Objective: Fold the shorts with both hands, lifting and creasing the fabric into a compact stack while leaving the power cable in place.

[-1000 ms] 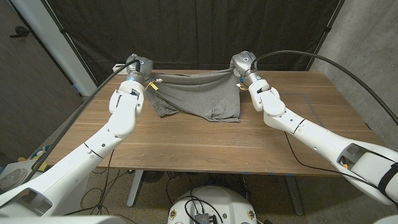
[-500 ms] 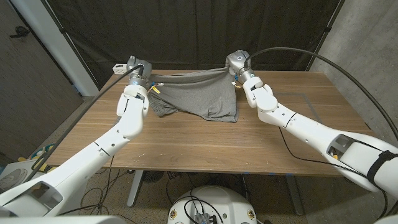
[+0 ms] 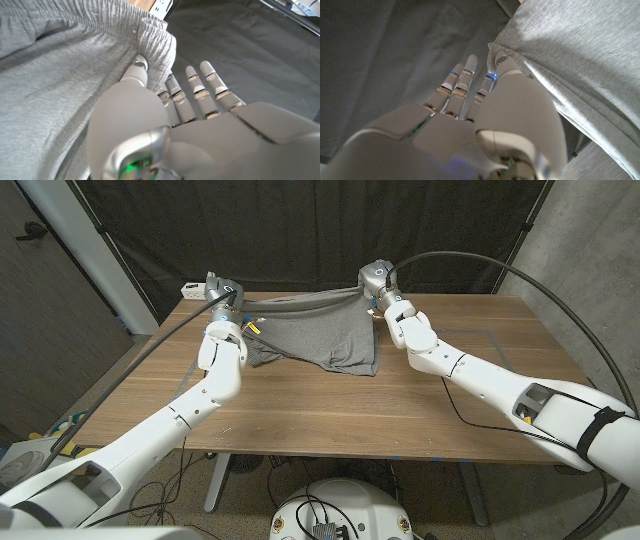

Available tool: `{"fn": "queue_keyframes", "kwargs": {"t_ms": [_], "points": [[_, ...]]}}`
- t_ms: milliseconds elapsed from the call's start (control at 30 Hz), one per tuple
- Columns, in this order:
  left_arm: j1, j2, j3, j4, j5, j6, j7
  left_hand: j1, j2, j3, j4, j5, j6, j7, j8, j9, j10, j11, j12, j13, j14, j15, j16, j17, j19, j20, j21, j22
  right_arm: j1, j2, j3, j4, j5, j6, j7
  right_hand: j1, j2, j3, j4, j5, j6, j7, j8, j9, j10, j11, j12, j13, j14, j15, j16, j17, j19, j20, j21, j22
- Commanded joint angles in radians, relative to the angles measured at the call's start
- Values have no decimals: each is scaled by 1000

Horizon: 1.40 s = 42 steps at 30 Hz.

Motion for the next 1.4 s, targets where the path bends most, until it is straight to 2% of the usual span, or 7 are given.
{"fn": "queue_keyframes", "kwargs": {"t_ms": [33,200,367,533,733,1067,1400], "points": [[-60,-47,60,131,79,49,-21,-13,20,24,1,-4,-150,-41,-72,-7,-51,0,-31,-21,-7,-160,-8,8,-10,12,24,-6,40,23,-49,49,4,-48,44,9,-1,17,2,-4,-101,-41,-38,2,-57,2,-33,-5,8,-172,-12,3,12,4,3,3],[-84,-59,81,170,120,53,-72,-35,28,64,7,-8,-445,-35,-161,-14,-154,12,-47,-61,-36,-158,-13,10,-27,16,59,-17,51,22,-61,43,8,-73,92,3,-10,34,2,-5,-325,-101,-67,-4,-137,1,-85,-17,-14,-169,-41,5,0,11,-1,3],[-99,-72,96,197,160,60,-117,-43,46,86,14,-5,-555,2,-159,-16,-229,21,-51,-81,-68,-148,-16,13,-45,26,73,-22,57,31,-68,44,9,-115,127,-2,-14,45,1,-1,-515,-105,-67,-8,-178,-5,-105,-25,-26,-168,-60,7,-5,17,-4,2],[-105,-84,104,222,195,77,-129,73,89,261,35,18,-613,15,-145,-16,-280,36,-35,-106,-96,-127,8,49,-86,51,108,-16,46,5,-66,9,18,-116,125,1,10,63,6,3,-552,-100,-57,-9,-201,-7,-111,-28,-24,-169,-63,11,-11,14,-6,3],[-84,-68,100,188,184,78,-94,126,86,319,40,20,-618,-1,-140,-15,-287,38,-29,-114,-99,-124,19,64,-104,55,131,-8,2,-32,-30,-76,55,-123,127,-36,7,69,36,-2,-508,-92,-32,-9,-192,8,-102,-32,-32,-160,-79,6,0,26,-2,3],[-2,-43,38,41,-7,81,25,-80,-27,172,162,-19,-567,-30,-127,-15,-266,32,-9,-137,-102,-107,13,43,-84,12,179,-33,-90,-72,19,-213,64,-155,99,-188,-14,43,131,-27,-471,-58,-28,-10,-200,64,-98,-42,-80,-140,-134,-23,38,64,11,2],[68,-19,-38,-91,-225,85,100,-234,-107,74,200,-4,-571,-27,-140,-16,-285,69,-18,-162,-141,-83,-17,-4,-156,13,147,-73,-158,-92,73,-300,117,-138,94,-325,-12,22,206,-56,-519,-35,-44,-6,-262,114,-114,-56,-157,-94,-194,-77,31,51,2,-1]]}}
